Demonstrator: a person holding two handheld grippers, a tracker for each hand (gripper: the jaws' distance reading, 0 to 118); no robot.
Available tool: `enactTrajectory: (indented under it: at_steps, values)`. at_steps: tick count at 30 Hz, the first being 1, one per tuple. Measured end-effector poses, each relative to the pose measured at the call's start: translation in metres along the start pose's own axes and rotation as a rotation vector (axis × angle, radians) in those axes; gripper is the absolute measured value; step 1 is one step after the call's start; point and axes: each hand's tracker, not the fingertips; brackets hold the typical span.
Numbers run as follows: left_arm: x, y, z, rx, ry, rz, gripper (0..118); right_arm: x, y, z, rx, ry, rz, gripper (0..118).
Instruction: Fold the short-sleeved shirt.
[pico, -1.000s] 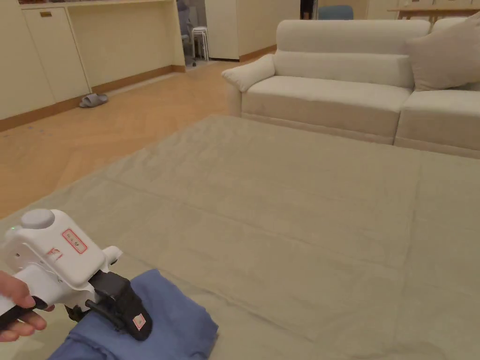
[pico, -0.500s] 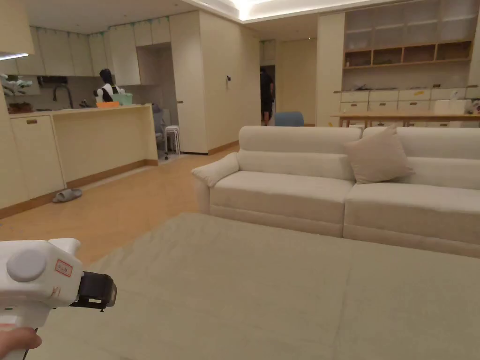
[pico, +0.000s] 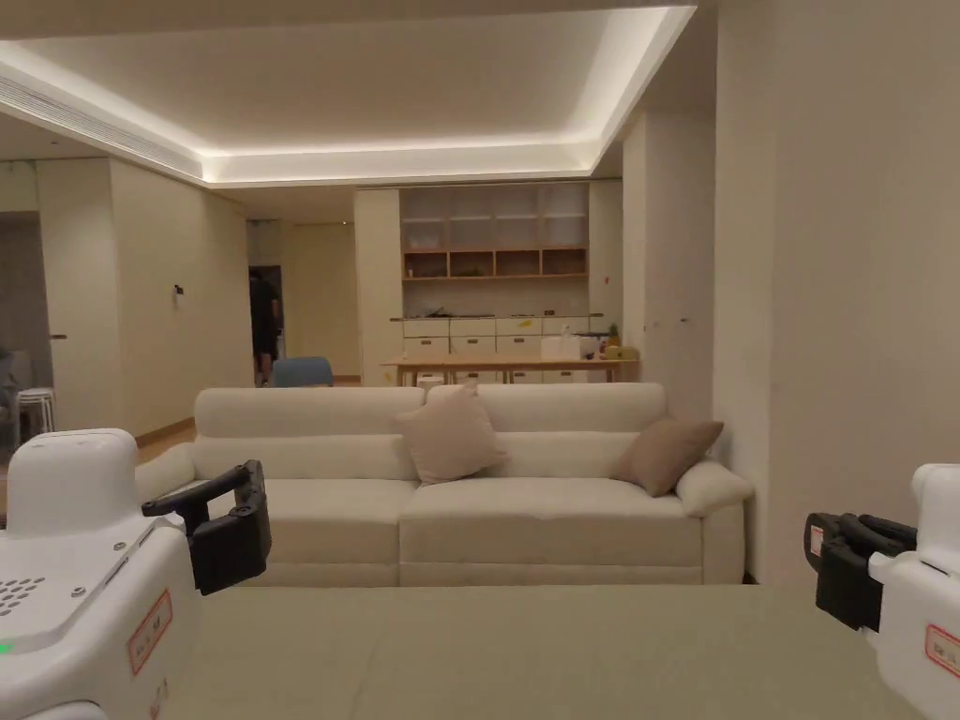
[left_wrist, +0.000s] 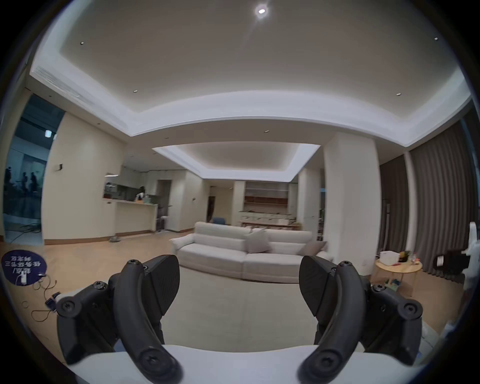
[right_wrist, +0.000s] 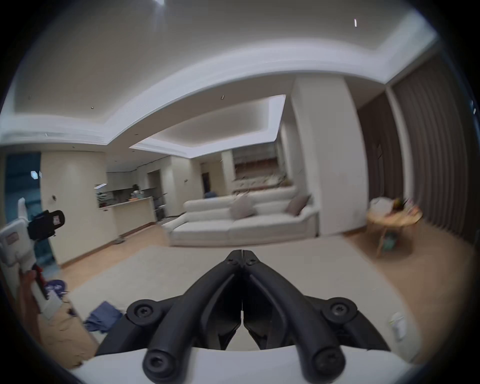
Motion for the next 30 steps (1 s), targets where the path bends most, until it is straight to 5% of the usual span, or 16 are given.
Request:
enactTrajectory:
  at_steps: [2, 6, 7, 30]
  values:
    - [0.025, 0.008, 0.007, -0.011, 0.001, -0.064, 90, 0.007, 0.000, 0.012, -0.007, 0.000, -0.004, 0]
    - [0.045, 0.010, 0.010, -0.081, -0.086, -0.021, 8, 0.013, -0.007, 0.027, 0.002, -0.020, 0.015, 0]
    - [0.046, 0.010, 0.012, -0.089, -0.084, -0.001, 3, 0.013, -0.007, 0.028, 0.003, -0.028, 0.018, 0]
    - [0.034, 0.018, 0.007, -0.063, -0.003, -0.060, 0, -0.003, 0.010, 0.035, 0.071, 0.010, 0.063, 0]
